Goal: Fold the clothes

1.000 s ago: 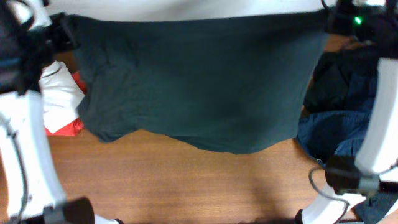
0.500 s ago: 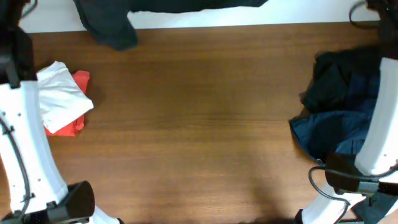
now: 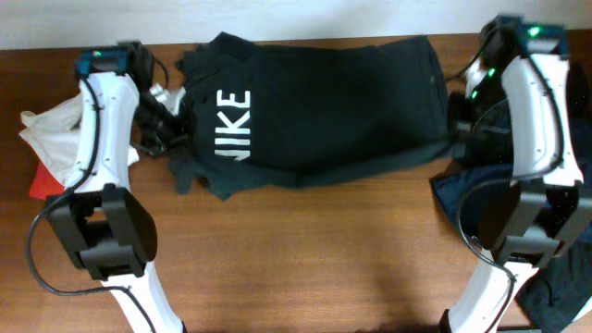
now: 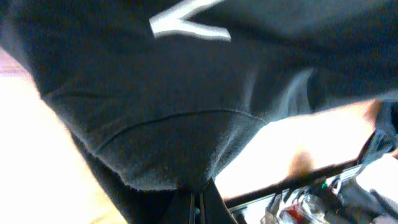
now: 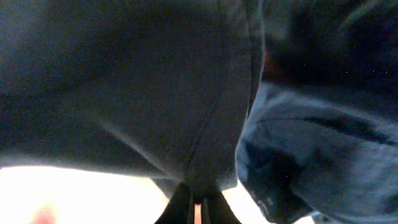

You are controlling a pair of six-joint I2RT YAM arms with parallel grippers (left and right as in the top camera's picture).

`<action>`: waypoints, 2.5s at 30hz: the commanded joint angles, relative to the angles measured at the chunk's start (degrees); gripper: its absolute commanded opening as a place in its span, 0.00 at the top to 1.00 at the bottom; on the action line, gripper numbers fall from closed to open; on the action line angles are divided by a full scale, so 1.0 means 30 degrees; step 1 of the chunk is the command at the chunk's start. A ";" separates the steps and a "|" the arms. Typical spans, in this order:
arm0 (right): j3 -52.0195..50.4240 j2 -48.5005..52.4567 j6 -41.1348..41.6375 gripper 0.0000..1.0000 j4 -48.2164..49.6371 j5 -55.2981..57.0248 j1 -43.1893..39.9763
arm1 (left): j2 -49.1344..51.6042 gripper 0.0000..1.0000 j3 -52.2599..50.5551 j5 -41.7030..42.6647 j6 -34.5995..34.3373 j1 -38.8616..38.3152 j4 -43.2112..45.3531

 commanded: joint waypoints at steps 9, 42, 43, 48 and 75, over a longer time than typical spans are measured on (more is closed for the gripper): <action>-0.9238 -0.0233 -0.0044 0.96 0.2361 0.0262 -0.0444 | -0.3439 1.00 -1.0950 -0.2353 -0.0124 0.2295 0.2980; -1.2721 -0.4124 0.0255 0.96 1.8309 -0.4634 -0.0539 | -0.7023 1.00 -1.3646 0.0350 -0.3118 0.2951 1.9475; -1.2721 -0.4124 0.0255 0.96 1.8498 -0.4167 -0.0539 | -0.6594 1.00 -1.3646 0.0357 -0.3279 0.2951 1.9853; -1.2728 -0.4087 0.0255 0.94 1.9861 -0.3745 -0.0539 | -0.4277 1.00 -1.3646 0.0372 -0.4328 0.2951 2.2017; -1.2735 -0.0729 0.0168 0.78 1.4178 -0.1173 -0.0539 | -0.3949 0.44 -1.3661 -0.8021 0.1115 -0.3555 1.6313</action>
